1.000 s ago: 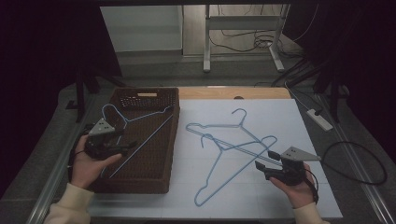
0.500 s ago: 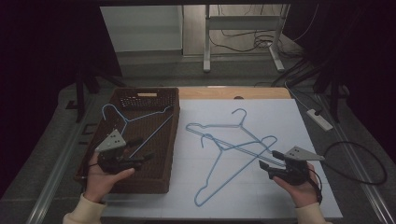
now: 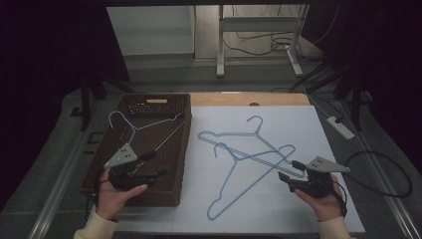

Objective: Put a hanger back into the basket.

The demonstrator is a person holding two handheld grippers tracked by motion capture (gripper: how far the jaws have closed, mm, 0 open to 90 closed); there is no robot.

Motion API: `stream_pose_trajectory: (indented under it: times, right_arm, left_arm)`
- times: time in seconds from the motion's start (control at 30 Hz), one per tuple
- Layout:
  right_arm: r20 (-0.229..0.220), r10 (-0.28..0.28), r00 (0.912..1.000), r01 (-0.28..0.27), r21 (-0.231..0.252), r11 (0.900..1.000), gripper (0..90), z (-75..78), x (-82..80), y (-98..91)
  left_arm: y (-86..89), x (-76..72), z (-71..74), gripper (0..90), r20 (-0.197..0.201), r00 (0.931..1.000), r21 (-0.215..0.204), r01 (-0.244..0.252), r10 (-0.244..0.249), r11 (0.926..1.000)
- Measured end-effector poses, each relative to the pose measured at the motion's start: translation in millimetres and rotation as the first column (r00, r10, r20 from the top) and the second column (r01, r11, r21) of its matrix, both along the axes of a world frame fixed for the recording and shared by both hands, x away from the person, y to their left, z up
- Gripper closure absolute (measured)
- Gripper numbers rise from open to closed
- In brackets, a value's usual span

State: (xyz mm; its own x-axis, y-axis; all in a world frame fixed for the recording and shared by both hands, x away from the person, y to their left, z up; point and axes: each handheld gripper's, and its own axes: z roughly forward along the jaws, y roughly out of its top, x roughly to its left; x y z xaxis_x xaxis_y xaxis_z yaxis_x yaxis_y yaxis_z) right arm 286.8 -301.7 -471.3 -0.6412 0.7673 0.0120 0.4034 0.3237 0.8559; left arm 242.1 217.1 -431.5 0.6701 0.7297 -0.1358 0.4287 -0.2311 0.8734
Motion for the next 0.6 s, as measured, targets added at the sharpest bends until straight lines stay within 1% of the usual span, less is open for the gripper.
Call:
stream_pose_trajectory:
  times: [0.07,0.17,0.37,0.53,0.6]
  right_arm:
    - [0.002,0.005,1.0,-0.005,-0.004,1.0,32.7,0.5,-0.8,0.7]
    - [0.009,0.016,0.9998,-0.016,-0.012,0.9998,32.7,1.5,-1.7,2.6]
    - [0.01,0.021,0.9997,-0.021,-0.019,0.9996,32.8,1.5,-1.7,3.1]
    - [0.013,0.02,0.9997,-0.02,-0.021,0.9996,32.8,2.0,-1.4,3.5]
    - [0.013,0.021,0.9997,-0.021,-0.04,0.999,32.7,2.1,-1.1,5.0]
  left_arm:
    - [-1.2,-2.1,-0.4,30.2,0.0,1.0,-0.003,-0.005,0.005,1.0]
    - [-4.3,-4.6,-0.4,29.9,0.006,1.0,0.007,-0.004,0.004,1.0]
    - [-7.2,-4.9,0.8,28.3,0.011,0.9999,0.019,-0.005,0.005,0.9998]
    - [-6.8,-4.4,-0.1,28.0,0.008,0.9999,0.018,-0.011,0.011,0.9998]
    - [-6.5,-4.2,-0.3,27.7,0.009,0.9999,0.018,-0.013,0.013,0.9998]
